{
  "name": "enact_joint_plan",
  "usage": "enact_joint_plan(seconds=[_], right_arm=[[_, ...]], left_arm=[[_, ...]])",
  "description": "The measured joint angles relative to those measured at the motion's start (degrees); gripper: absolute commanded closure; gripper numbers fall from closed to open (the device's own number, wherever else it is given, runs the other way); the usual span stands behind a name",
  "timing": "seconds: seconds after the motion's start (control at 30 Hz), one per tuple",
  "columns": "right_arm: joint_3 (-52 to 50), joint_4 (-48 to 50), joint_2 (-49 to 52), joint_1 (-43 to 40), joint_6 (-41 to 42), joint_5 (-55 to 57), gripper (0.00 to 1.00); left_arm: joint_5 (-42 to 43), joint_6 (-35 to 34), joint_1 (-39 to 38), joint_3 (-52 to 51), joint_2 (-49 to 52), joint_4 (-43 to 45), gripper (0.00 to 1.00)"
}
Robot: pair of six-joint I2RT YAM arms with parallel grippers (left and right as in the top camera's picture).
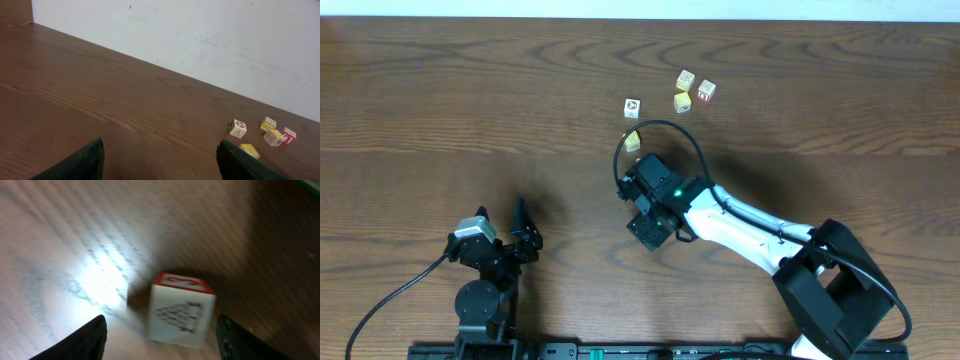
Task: Lift 5 blocks
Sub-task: 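Move the right gripper up-left to the white 3 block and grasp it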
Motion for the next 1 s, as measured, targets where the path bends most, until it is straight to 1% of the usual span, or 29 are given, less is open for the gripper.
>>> enact_joint_plan(seconds=[0.1,0.2,0.23,0.33,0.53,0.8,0.9,1.0], right_arm=[[0.0,0.28,0.0,1.29,-0.24,0.22,0.43],[0.0,0.48,0.0,1.97,-0.59,0.72,0.59],[0.0,0.48,0.0,2.16,-0.24,1.2,0.63],[0.0,0.52,0.0,2.23,0.9,3.19,0.7],[0.0,1.14,0.0,2.23,2.91,5.55,0.79],[0.09,1.68,0.0,2.27,4.24,6.51,0.82],[1.75,-1.4,0.0,2.27,4.42,7.23,0.85],[6.29,-6.08,0.0,2.27,4.46,9.35,0.89]], left_arm=[[0.0,0.0,0.0,0.0,0.0,0.0,0.28],[0.0,0.0,0.0,0.0,0.0,0.0,0.28],[0.0,0.0,0.0,0.02,0.0,0.0,0.28],[0.0,0.0,0.0,0.0,0.0,0.0,0.28],[-0.02,0.0,0.0,0.0,0.0,0.0,0.27],[0.0,0.0,0.0,0.0,0.0,0.0,0.28],[-0.02,0.0,0.0,0.0,0.0,0.0,0.28],[-0.02,0.0,0.0,0.02,0.0,0.0,0.28]])
